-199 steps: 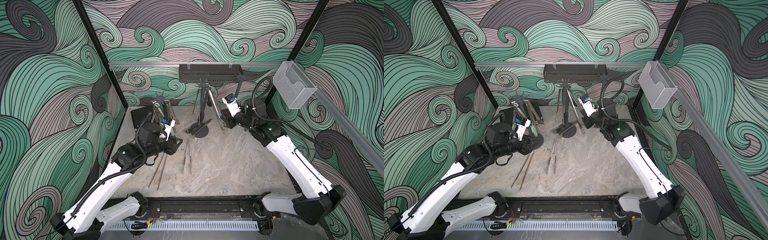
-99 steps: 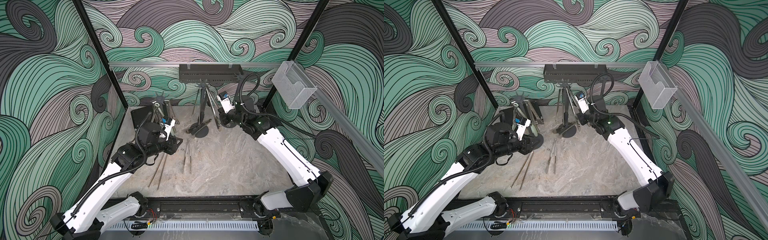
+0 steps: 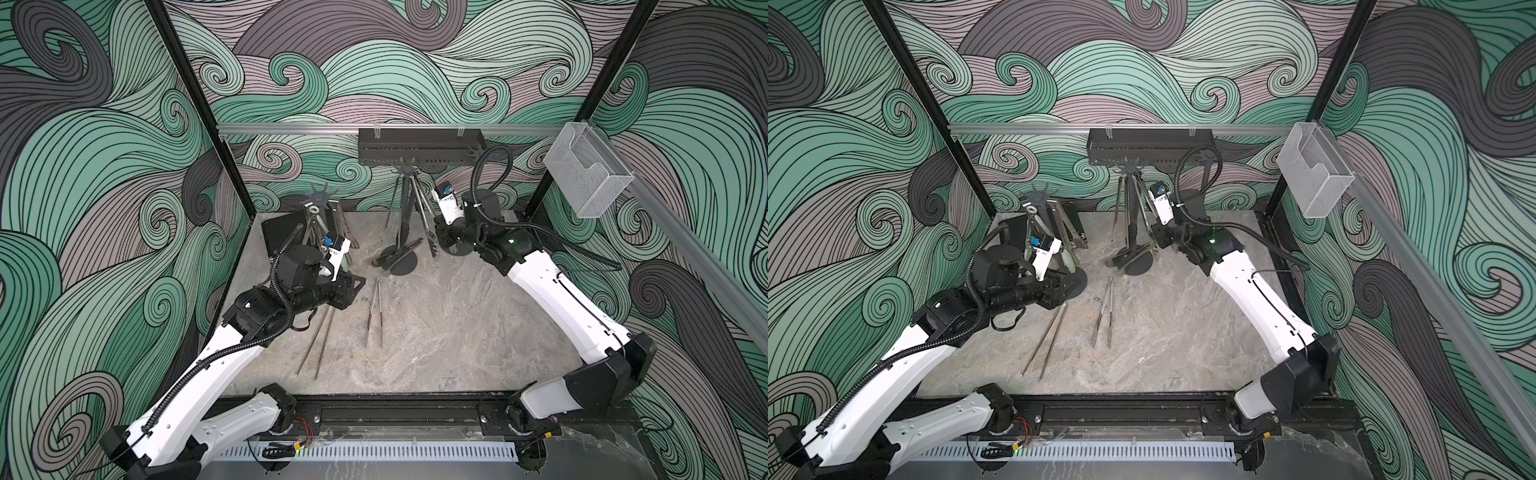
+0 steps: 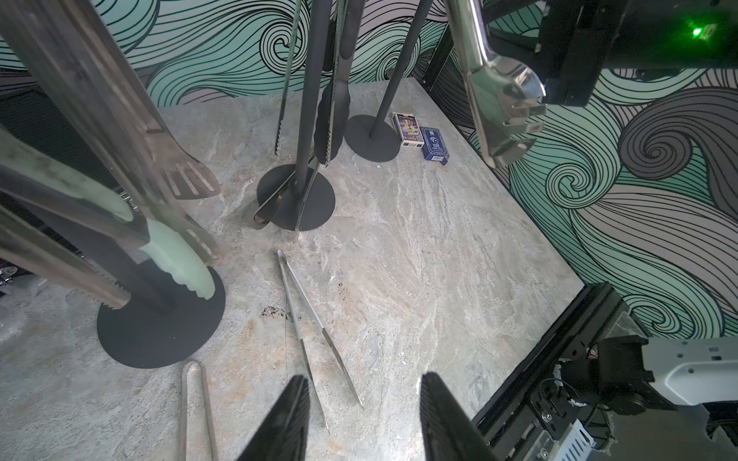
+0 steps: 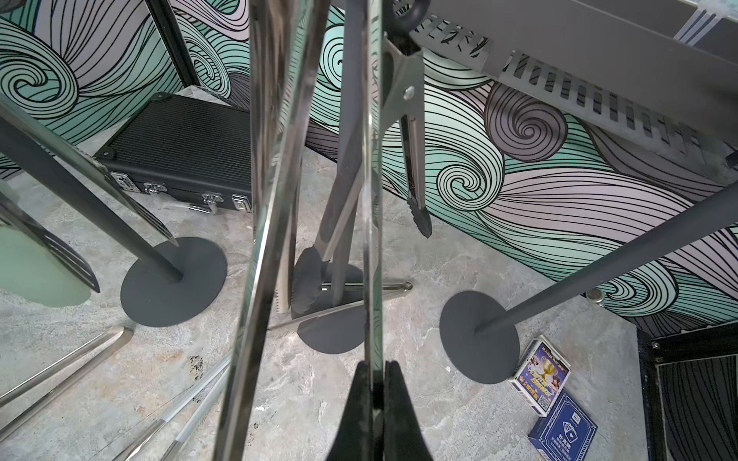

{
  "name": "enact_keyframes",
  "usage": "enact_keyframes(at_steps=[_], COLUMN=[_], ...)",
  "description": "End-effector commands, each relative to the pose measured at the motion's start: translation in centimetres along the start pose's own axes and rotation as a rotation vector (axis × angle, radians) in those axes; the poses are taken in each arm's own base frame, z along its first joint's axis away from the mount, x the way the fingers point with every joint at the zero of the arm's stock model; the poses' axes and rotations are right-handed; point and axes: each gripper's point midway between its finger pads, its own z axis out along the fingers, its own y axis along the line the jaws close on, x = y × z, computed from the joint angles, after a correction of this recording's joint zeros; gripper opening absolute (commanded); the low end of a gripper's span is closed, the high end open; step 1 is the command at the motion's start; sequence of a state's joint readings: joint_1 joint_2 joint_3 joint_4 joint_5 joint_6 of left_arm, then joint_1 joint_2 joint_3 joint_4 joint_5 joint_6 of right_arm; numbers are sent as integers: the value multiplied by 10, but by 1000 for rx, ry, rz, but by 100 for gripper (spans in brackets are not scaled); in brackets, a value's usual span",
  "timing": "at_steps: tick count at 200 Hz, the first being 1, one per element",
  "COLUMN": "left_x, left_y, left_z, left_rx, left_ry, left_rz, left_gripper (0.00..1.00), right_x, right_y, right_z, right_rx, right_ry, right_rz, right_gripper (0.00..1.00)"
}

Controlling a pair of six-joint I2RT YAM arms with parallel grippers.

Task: Hang food tongs on kitchen utensil racks
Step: Hang the food tongs on the rack.

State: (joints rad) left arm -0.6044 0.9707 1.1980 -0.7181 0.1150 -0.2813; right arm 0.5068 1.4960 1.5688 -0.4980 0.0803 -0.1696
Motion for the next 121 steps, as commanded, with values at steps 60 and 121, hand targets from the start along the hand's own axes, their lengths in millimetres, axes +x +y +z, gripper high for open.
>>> enact_keyframes(at_steps=[60, 121], left_x=[-9, -9], left_y=[2, 2], left_z=[-8, -8], left_rx=[-15, -16], left_ry=[-36, -40], left_rz=[12, 12], left_gripper=[46, 46], right_x=[9, 30], right_y=[1, 7], right_z=[18, 28], right_rx=[32, 43], right_ry=[21, 53], right_rz=[71, 99], right_gripper=[0, 0])
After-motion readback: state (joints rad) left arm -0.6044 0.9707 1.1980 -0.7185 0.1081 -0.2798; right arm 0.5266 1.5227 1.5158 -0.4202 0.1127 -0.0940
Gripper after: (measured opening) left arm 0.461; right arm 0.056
